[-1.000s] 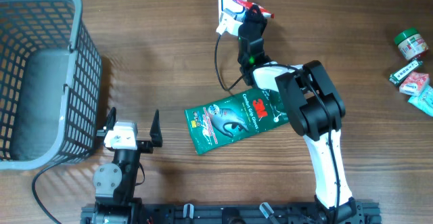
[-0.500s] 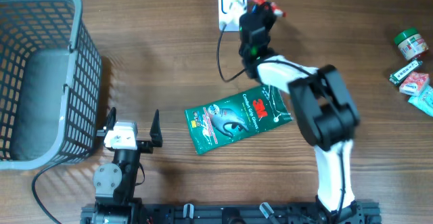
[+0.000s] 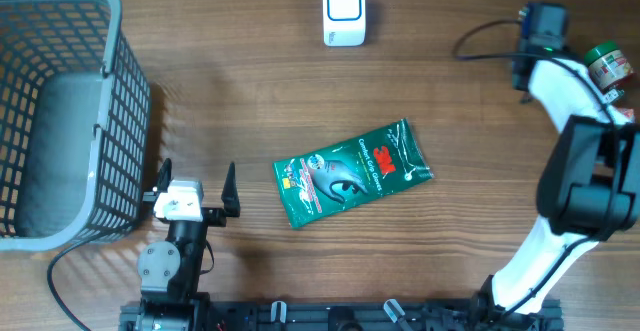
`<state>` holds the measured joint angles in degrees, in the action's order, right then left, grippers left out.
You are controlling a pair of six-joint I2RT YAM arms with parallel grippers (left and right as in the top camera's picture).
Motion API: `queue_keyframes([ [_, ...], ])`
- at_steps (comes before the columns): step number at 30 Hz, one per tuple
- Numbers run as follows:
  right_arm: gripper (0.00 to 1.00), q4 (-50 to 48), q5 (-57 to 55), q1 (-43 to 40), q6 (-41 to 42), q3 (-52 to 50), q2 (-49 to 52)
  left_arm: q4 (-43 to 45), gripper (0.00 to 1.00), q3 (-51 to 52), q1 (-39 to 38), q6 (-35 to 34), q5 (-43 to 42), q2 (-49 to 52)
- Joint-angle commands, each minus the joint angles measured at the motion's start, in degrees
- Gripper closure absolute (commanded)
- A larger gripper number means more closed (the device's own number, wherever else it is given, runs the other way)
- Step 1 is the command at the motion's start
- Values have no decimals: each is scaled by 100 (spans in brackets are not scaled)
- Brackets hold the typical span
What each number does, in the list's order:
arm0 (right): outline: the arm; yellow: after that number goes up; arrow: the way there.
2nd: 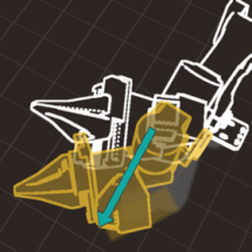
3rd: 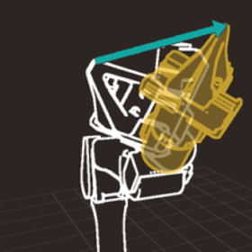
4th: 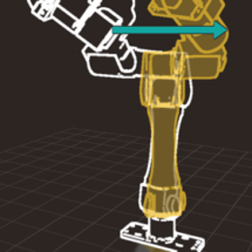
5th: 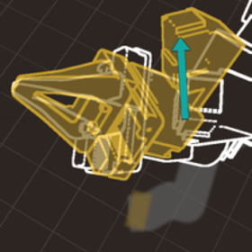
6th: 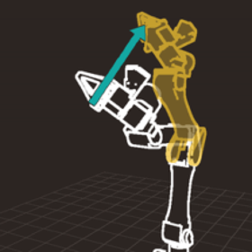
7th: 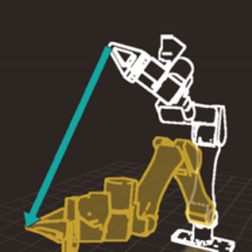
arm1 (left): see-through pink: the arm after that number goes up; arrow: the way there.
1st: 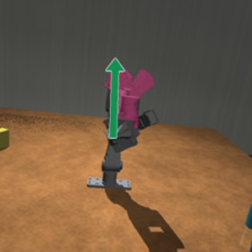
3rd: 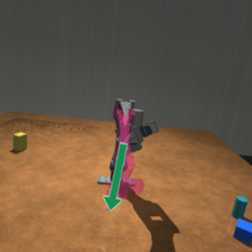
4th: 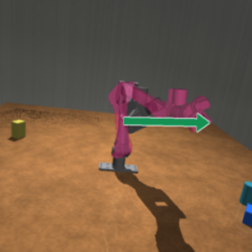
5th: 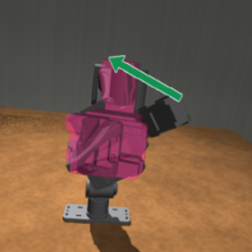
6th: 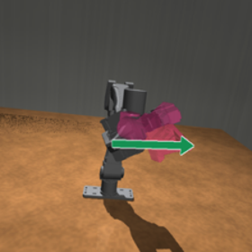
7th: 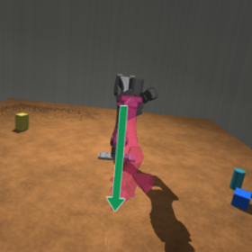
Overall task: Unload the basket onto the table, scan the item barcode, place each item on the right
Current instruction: 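Carry the red tube to the right edge and release it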
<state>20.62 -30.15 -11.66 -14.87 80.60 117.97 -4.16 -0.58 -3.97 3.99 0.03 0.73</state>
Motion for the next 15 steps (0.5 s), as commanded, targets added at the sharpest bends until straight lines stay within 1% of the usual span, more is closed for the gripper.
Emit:
queue_keyframes([
  [1, 95, 0, 531, -527, 614, -79, 260, -13, 0, 26, 24, -33, -87, -46],
  [3, 88, -20, 634, -717, 811, -79, 258, -13, 0, 26, 24, -33, -87, -46],
  [4, 83, -39, 627, -789, 935, -74, 256, -13, 0, 26, 22, -33, -87, -46],
  [6, 57, -37, 627, -861, 1058, -72, 256, -13, 0, 26, 24, -33, -87, -46],
  [7, 50, -35, 636, -870, 1132, -68, 254, -13, 0, 26, 24, -33, -87, -46],
  [8, 34, -20, 636, -868, 1292, -44, 227, -13, 0, 26, 24, -33, -87, -46],
  [9, 4, 87, 741, -837, 1449, 26, 168, -13, 0, 26, 24, -33, -87, -46],
  [10, 0, 254, 951, -782, 1532, 138, 63, -13, 0, 26, 24, -33, -87, -46],
  [15, 0, 1290, 2249, -374, 1565, 872, -715, -13, 0, 26, 24, -33, -87, -46],
])
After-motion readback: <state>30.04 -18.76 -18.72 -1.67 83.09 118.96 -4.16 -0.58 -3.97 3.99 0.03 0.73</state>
